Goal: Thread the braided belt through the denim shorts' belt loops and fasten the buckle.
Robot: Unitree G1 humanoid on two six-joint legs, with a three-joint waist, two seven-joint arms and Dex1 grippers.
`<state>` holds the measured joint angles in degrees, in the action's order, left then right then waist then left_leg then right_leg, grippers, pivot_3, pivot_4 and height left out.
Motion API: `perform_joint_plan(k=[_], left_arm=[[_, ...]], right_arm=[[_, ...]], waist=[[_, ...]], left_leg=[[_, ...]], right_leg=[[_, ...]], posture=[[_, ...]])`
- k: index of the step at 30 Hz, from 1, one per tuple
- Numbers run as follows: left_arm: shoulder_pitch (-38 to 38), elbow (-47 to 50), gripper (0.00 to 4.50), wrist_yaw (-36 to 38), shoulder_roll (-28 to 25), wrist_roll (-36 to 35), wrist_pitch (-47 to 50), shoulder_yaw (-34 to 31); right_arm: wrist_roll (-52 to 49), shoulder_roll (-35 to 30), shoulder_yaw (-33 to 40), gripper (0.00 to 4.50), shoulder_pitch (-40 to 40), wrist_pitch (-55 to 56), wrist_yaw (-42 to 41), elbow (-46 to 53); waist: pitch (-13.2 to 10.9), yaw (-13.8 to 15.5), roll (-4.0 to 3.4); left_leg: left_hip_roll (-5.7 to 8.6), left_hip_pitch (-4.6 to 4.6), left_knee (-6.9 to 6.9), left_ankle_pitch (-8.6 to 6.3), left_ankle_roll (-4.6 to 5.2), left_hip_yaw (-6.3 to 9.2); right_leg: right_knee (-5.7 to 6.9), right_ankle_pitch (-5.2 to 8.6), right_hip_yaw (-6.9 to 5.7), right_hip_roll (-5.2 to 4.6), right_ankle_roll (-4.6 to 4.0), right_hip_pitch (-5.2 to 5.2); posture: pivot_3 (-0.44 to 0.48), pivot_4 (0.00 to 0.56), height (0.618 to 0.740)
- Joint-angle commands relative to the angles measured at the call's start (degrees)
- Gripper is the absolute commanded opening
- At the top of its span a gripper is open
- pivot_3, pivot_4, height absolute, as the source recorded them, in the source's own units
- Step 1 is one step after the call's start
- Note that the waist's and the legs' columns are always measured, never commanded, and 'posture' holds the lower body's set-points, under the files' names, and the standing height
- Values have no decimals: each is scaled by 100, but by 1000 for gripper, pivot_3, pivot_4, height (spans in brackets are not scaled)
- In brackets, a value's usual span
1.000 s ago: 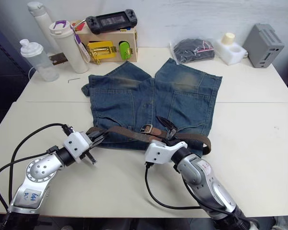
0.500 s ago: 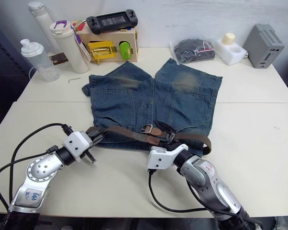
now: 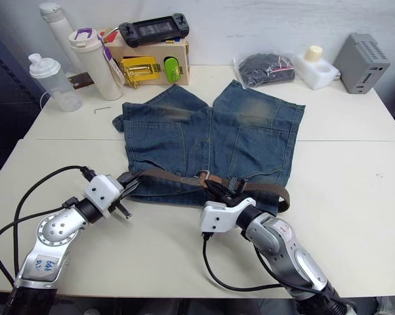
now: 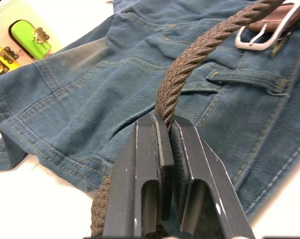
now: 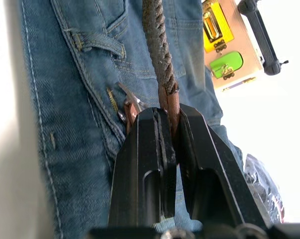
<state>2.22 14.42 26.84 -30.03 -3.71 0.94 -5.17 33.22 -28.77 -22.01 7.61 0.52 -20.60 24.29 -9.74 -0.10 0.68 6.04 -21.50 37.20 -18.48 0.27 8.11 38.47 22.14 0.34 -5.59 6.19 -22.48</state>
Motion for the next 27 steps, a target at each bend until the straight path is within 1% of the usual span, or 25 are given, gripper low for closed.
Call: perform_joint_plan(k=[1,2,3,5,6,7,9,10,12,13,15,18,19,21,22,23,25,27], left_arm=[[36,673,1542,87,19,-699,694,-323],[56,871,2052,87,-1,-1017,1123,-473],[69,1035,2445,95,-35,-1343,1563,-622],[32,1379,3400,270,-233,-2617,2770,-1072],[-12,1474,3852,353,-355,-3444,3362,-1356],[-71,1526,4176,441,-494,-4255,3884,-1626],[-191,1583,4176,548,-727,-5586,4522,-2058],[-238,1630,4176,512,-805,-6110,4729,-2159],[-379,1712,4176,181,-826,-7292,5060,-2169],[-430,1728,4176,-3,-830,-7693,5148,-2145],[-550,1748,4176,-678,-579,-8374,5158,-1808],[-522,1449,4176,-2690,222,-9776,4541,-1038],[-466,1355,4176,-3263,459,-10078,4336,-842],[-406,1263,4176,-4071,713,-10654,4030,-532],[-382,1236,4176,-4403,861,-10813,3884,-436],[-380,1195,4176,-4782,1166,-10903,3741,-383],[-363,1095,4176,-5339,1556,-10929,3554,-356],[-320,1033,4176,-5623,1728,-10929,3515,-385]], right_arm=[[78,-37,175,0,78,220,19,74],[96,-54,203,0,155,264,23,20],[121,-72,225,0,225,303,30,-34],[151,-102,273,0,405,417,72,-185],[151,-103,290,0,483,462,91,-259],[161,-100,298,0,550,509,102,-323],[217,-100,293,0,650,628,126,-430],[262,-99,277,0,697,695,146,-490],[364,-92,230,0,776,815,203,-594],[395,-80,223,0,795,860,223,-628],[529,-55,196,0,845,975,312,-688],[819,-22,130,0,937,1227,544,-764],[871,0,121,0,954,1258,566,-784],[935,25,142,0,976,1300,596,-806],[956,25,162,0,991,1320,601,-813],[961,22,189,0,996,1344,611,-818],[977,7,219,0,999,1388,619,-815],[989,5,242,0,992,1426,621,-795]], waist=[[3,-7,6],[3,-9,6],[3,-11,6],[4,-16,6],[4,-19,6],[4,-28,6],[4,-57,6],[4,-82,6],[4,-86,6],[4,-81,6],[5,-81,5],[8,-46,6],[11,-30,11],[17,-18,22],[20,-14,25],[20,-12,26],[24,-7,32],[31,-8,44]], left_leg=[[0,0,1,0,0,0],[-2,1,0,0,0,0],[-2,1,0,0,0,0],[-2,2,2,0,0,0],[-4,3,2,0,0,0],[-4,4,0,0,0,0],[-9,6,-2,-1,-2,0],[-10,8,-2,-1,-2,1],[-9,14,-2,-1,-3,2],[-8,14,-2,-1,-3,3],[-5,15,0,-2,-2,3],[-3,26,1,-2,-2,2],[1,30,6,-2,-2,-3],[-2,29,11,-2,-2,-8],[-3,30,11,-2,-2,-11],[-3,32,11,-3,-3,-15],[1,34,11,-2,-3,-29],[4,38,11,-3,-2,-62]], right_leg=[[4,0,0,0,0,0],[6,0,0,1,0,-1],[6,0,1,1,0,-1],[8,0,2,1,0,-1],[12,0,3,1,0,-1],[13,0,3,1,0,-1],[18,0,3,2,0,-4],[19,0,3,3,0,-4],[18,0,3,2,-1,1],[18,0,3,2,-1,2],[17,0,5,0,-1,4],[14,0,9,0,-1,12],[17,0,11,-3,-1,11],[33,0,11,2,0,10],[41,0,11,4,0,7],[44,0,13,5,0,6],[49,0,10,9,0,3],[48,0,1,12,0,1]], posture=[[0,150,733],[0,150,733],[0,150,733],[0,150,733],[0,150,733],[0,150,733],[0,150,733],[0,150,733],[0,150,733],[0,150,733],[0,150,733],[0,150,733],[0,150,733],[0,150,733],[0,150,733],[0,150,733],[0,150,733],[0,150,733]])
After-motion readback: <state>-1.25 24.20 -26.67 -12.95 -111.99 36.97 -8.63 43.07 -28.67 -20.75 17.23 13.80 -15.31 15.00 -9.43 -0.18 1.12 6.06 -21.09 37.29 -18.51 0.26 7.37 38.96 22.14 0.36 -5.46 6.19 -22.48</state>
